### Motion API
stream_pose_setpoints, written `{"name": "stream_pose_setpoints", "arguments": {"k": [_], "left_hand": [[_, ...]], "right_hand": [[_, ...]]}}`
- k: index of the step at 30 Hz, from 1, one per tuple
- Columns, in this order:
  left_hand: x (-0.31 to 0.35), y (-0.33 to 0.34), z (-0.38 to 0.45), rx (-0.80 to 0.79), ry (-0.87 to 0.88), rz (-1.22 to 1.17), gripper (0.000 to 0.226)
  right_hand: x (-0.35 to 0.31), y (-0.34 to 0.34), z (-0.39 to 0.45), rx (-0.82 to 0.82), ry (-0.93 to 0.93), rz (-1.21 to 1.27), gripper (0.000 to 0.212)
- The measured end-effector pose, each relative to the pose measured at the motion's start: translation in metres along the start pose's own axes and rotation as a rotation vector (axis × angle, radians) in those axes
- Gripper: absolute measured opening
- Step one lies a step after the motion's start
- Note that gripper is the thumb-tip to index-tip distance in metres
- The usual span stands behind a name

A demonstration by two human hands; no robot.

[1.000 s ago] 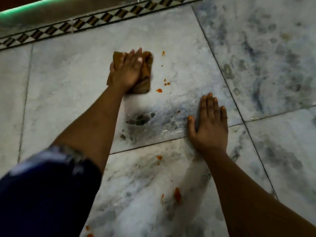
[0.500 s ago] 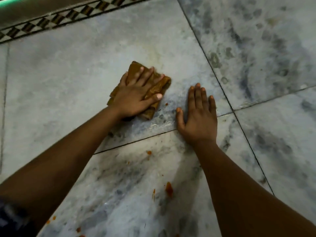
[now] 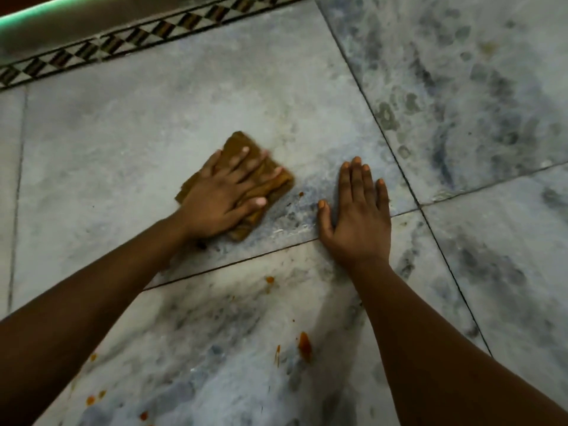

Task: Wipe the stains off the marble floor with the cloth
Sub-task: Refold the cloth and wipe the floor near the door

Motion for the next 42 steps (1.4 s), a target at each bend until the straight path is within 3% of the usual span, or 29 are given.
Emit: {"name": "stream_pose_setpoints", "arguments": {"k": [2, 5, 8, 12, 15, 17, 19, 25, 32, 34, 36, 39, 42], "left_hand": [[-0.032, -0.005, 0.002, 0.011, -0.084, -0.055, 0.058], [-0.074, -0.027, 0.049, 0.052, -0.352, -0.159, 0.056], [-0.073, -0.044, 0.103, 0.075, -0.466, -0.223, 0.049], [-0.004, -0.035, 0.113, 0.047, -0.312, -0.219, 0.051], [0.035, -0.019, 0.058, 0.027, -0.045, -0.142, 0.058], [0.026, -0.011, 0.018, 0.051, 0.038, -0.1, 0.054], [-0.001, -0.008, 0.003, 0.062, -0.012, -0.074, 0.051], [-0.016, -0.023, 0.055, 0.088, -0.454, -0.179, 0.049], [0.049, 0.008, -0.021, 0.087, -0.248, -0.075, 0.057], [0.026, 0.018, -0.054, 0.085, -0.314, -0.098, 0.054], [-0.011, 0.021, -0.067, 0.071, -0.486, -0.163, 0.052], [-0.038, 0.014, -0.041, 0.057, -0.707, -0.304, 0.049], [-0.014, 0.001, 0.008, 0.049, -0.663, -0.328, 0.05]], "right_hand": [[0.001, 0.0, 0.0, 0.002, 0.004, -0.003, 0.074], [0.0, 0.0, 0.0, 0.01, -0.005, 0.004, 0.073], [0.0, -0.001, 0.001, 0.023, -0.004, 0.003, 0.073], [-0.001, -0.001, -0.002, 0.028, 0.003, -0.005, 0.072], [0.0, 0.0, 0.0, 0.012, -0.004, 0.0, 0.073], [0.0, 0.0, 0.0, 0.011, -0.007, -0.003, 0.074], [0.0, 0.004, -0.002, -0.006, -0.009, -0.012, 0.075], [0.0, 0.001, -0.002, -0.009, -0.014, -0.028, 0.073], [-0.001, 0.003, 0.0, -0.077, -0.009, -0.056, 0.072], [0.0, 0.006, -0.002, -0.097, -0.012, -0.06, 0.069], [-0.001, 0.011, -0.01, -0.102, -0.007, -0.052, 0.067], [-0.004, 0.013, -0.022, -0.067, 0.015, -0.034, 0.071], [-0.004, 0.011, -0.024, -0.04, 0.023, -0.039, 0.07]]}}
Point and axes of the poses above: each hand's wrist, its own z-axis towards the middle knuckle, its own y-axis out of the palm, x = y × z, the point moved 10 cm from there along z, towards the middle knuckle, and after that the axes turned 13 degrees about -x, right-handed, at the moved point
